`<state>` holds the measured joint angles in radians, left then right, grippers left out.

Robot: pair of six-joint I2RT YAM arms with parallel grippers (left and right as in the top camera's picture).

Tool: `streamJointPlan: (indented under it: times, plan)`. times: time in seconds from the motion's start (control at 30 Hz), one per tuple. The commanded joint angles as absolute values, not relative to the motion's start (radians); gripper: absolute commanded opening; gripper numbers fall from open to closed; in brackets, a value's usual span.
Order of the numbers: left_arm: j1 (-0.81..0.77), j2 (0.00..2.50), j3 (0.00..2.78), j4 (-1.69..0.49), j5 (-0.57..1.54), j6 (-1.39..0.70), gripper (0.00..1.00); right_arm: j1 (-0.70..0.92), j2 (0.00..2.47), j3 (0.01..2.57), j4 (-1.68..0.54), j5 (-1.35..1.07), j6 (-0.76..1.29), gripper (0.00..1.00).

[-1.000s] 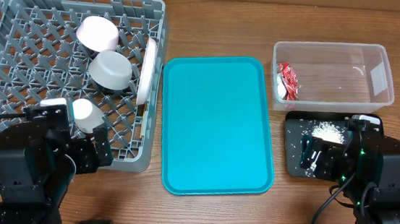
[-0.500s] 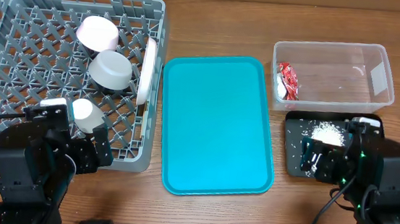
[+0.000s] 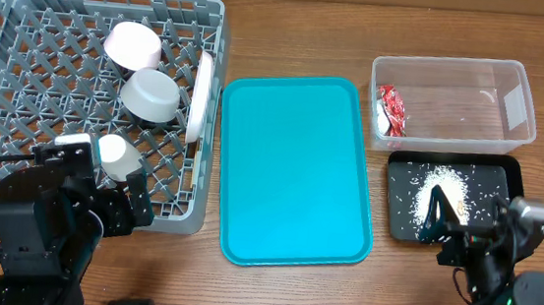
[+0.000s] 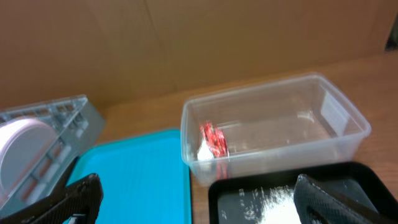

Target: Sort waste into correct bins and load items into the dishwasher

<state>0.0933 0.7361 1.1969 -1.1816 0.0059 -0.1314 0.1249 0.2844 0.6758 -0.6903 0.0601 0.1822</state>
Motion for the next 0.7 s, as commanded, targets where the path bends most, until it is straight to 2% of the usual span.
streamJointPlan:
  times: [0.0, 0.37, 0.67]
  plan:
    - [0.097, 0.738, 1.194, -1.181, 0.0, -0.142, 1.0, 0.123, 0.177, 0.556, -0.614, 0.073, 0.175, 1.0]
    - [0.097, 0.738, 1.194, -1.181, 0.0, -0.142, 1.0, 0.123, 0.037, 0.275, -0.172, 0.07, 0.174, 1.0]
    - [0.097, 0.738, 1.194, -1.181, 0.0, -0.142, 1.0, 0.123, 0.002, 0.215, -0.098, 0.076, 0.151, 1.0]
